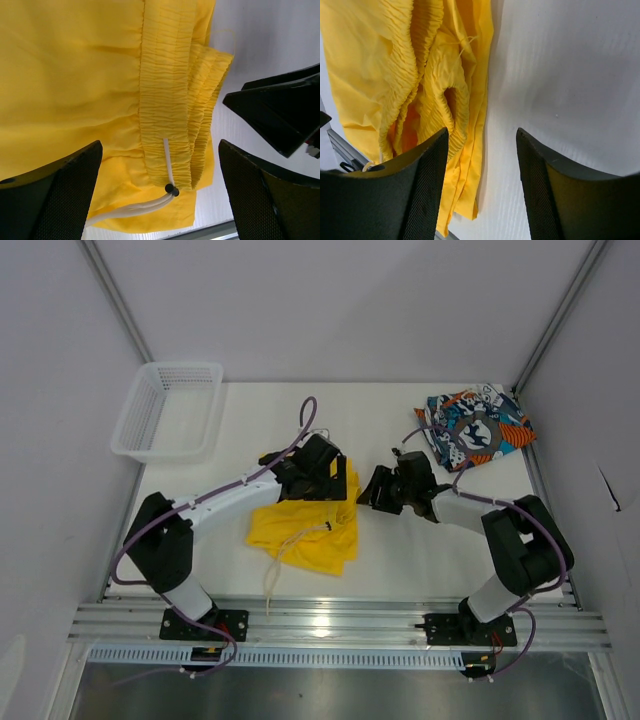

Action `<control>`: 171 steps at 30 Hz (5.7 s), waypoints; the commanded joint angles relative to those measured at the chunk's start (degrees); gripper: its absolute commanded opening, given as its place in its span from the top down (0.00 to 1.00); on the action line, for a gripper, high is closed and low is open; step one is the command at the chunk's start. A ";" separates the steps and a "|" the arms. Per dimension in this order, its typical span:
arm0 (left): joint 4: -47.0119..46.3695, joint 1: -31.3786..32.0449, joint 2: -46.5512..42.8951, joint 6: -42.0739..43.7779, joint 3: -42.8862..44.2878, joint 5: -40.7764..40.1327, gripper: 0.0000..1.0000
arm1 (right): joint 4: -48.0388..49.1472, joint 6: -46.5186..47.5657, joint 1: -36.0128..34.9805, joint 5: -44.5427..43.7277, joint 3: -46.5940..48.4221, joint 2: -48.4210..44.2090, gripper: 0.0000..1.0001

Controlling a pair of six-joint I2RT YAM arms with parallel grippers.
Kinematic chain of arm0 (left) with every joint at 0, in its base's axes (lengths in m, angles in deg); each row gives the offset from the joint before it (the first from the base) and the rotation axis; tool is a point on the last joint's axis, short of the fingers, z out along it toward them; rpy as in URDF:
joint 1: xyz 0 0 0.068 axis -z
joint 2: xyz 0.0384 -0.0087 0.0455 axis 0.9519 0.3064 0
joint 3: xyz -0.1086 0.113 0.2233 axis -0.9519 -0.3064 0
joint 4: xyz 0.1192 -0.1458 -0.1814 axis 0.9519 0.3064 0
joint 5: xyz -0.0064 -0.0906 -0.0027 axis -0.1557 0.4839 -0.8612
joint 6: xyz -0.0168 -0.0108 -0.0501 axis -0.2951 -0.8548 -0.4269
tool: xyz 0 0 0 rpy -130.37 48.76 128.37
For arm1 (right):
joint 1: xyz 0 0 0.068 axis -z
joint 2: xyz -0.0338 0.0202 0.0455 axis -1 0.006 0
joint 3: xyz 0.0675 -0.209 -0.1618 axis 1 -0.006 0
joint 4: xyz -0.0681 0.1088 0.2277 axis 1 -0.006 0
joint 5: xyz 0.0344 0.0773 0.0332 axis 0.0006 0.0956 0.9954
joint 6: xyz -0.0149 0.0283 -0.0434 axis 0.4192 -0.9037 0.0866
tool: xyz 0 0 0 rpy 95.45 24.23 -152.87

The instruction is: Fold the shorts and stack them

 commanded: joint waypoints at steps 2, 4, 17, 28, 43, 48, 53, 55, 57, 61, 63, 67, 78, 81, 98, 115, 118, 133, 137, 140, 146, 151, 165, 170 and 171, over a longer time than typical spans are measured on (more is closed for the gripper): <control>-3.72 0.73 1.92 1.10 3.93 -3.39 0.02 | 5.83 -1.06 0.18 2.51 3.90 3.69 0.42; -4.07 1.00 2.89 1.36 4.45 -4.27 0.03 | 6.97 -1.15 0.18 3.13 4.87 5.01 0.43; -10.48 2.49 7.82 1.45 -1.08 -9.19 0.20 | 10.83 -0.97 0.01 6.38 8.74 11.86 0.68; -7.15 7.67 12.21 0.40 1.54 -19.20 0.32 | 19.36 -2.03 -0.08 7.52 5.14 12.84 0.90; 5.34 10.31 19.95 -2.33 8.94 -31.87 1.00 | 20.95 -2.38 -0.08 8.49 4.87 13.36 0.94; 2.53 11.98 16.54 -2.50 4.20 -36.24 1.00 | 20.69 -2.47 -0.08 9.28 5.40 13.36 0.97; 8.04 14.35 13.63 -5.13 3.66 -41.70 1.00 | 17.70 -3.17 -0.08 9.98 8.56 13.63 0.99; 10.68 15.40 12.14 -7.32 3.84 -44.51 1.00 | 15.78 -3.26 -0.17 10.34 9.88 13.89 0.99; 12.54 16.02 10.90 -8.03 3.32 -45.66 1.00 | 14.89 -3.26 -0.43 10.86 11.72 14.50 0.99; 13.51 16.81 8.27 -9.71 2.09 -46.90 1.00 | 14.53 -4.40 -0.70 11.39 13.40 15.65 1.00; 11.77 17.08 6.86 -8.14 0.51 -46.72 1.00 | 14.45 -5.10 -0.61 11.74 14.45 16.35 1.00; 6.49 17.61 4.66 -4.36 -2.31 -45.23 1.00 | 13.92 -5.98 -0.78 12.88 17.52 18.10 1.00; -8.81 17.70 4.04 7.77 -8.20 -34.25 1.00 | 19.80 -6.34 -1.75 18.15 23.06 24.78 1.00; -10.57 17.70 5.80 9.79 -7.41 -31.70 0.99 | 20.16 -5.28 -1.93 19.57 24.56 26.63 1.00; -6.62 13.92 14.86 7.16 -2.57 -21.67 0.56 | 23.15 -5.81 -0.43 20.00 23.51 29.62 0.78; -9.07 1.27 -14.05 10.94 -11.00 1.95 0.27 | 37.90 -17.40 3.70 25.71 18.15 32.43 0.38; -9.78 -1.81 -16.26 11.21 -13.12 2.24 0.27 | 43.79 -20.66 4.57 27.12 15.69 32.88 0.26; -10.49 -17.10 -5.82 8.92 -8.73 3.38 0.33 | 41.92 -13.32 0.80 26.17 11.81 31.30 0.11; -11.27 -18.25 -2.21 8.66 -7.24 3.29 0.35 | 30.46 -5.92 -1.40 20.11 14.01 27.79 0.15; -12.68 -18.34 -0.01 8.92 -5.92 4.17 0.37 | 25.45 -2.40 -2.28 17.47 14.80 26.81 0.26; -14.88 -18.43 2.89 9.45 -5.39 6.71 0.40 | 19.02 1.57 -4.12 13.42 17.26 25.58 0.44; -17.16 -18.34 4.22 9.63 -6.35 9.44 0.41 | 15.86 4.47 -5.09 11.04 18.41 23.65 0.51; -1.09 -28.00 4.21 12.79 13.24 11.11 0.39 | 16.19 12.03 -6.50 10.77 17.10 17.77 0.95; -0.80 -28.80 12.81 14.02 16.24 18.10 0.43 | 18.92 14.93 -7.29 12.19 15.07 15.91 0.95; -0.82 -28.80 13.61 14.02 15.62 18.14 0.43 | 19.01 15.02 -7.29 12.18 15.07 15.91 0.95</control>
